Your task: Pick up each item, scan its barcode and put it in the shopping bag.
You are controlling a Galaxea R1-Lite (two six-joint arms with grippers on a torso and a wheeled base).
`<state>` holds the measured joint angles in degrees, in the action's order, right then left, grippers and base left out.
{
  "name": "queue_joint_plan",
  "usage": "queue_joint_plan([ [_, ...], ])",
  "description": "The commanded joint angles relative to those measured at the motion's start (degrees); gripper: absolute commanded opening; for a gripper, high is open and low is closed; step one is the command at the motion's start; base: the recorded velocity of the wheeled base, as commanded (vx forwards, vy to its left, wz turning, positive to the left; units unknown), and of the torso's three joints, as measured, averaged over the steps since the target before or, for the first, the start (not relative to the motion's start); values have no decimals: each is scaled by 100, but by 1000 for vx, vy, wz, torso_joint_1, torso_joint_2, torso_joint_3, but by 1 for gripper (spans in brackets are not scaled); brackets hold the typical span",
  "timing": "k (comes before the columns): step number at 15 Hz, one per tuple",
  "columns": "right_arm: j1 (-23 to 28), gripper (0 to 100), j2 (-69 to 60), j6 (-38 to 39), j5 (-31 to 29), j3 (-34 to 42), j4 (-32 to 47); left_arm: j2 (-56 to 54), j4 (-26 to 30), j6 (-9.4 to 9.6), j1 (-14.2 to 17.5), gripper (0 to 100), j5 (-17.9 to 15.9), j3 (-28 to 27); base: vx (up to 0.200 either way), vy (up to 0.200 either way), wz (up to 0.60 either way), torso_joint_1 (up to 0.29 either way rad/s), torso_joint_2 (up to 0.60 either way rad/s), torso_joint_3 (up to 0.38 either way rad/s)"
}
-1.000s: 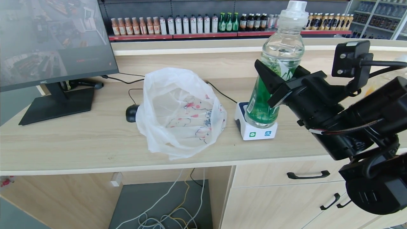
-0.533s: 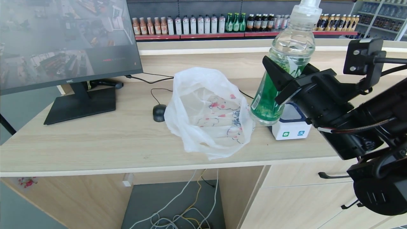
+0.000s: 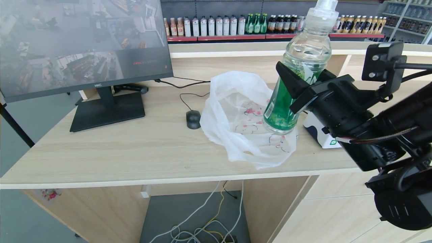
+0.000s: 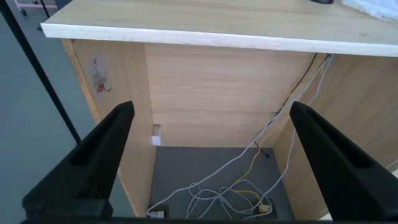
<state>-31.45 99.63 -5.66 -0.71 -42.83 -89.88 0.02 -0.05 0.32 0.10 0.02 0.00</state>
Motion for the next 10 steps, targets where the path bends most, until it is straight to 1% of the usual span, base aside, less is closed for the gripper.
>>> queue_joint_plan([
  [1,25,0,47,12,-8,-7,-12,-2,-4,3,-1,100,6,0,0,0,0,0,0,0],
  [7,34,0,320,91,-8,-235,-12,-2,-4,3,-1,100,-2,0,0,0,0,0,0,0],
  [8,34,0,654,91,0,-613,-12,-2,-4,3,-1,100,6,0,0,0,0,0,0,0],
  [10,122,0,856,161,0,-806,-12,-2,-4,3,-1,100,-2,0,0,0,0,0,0,0],
])
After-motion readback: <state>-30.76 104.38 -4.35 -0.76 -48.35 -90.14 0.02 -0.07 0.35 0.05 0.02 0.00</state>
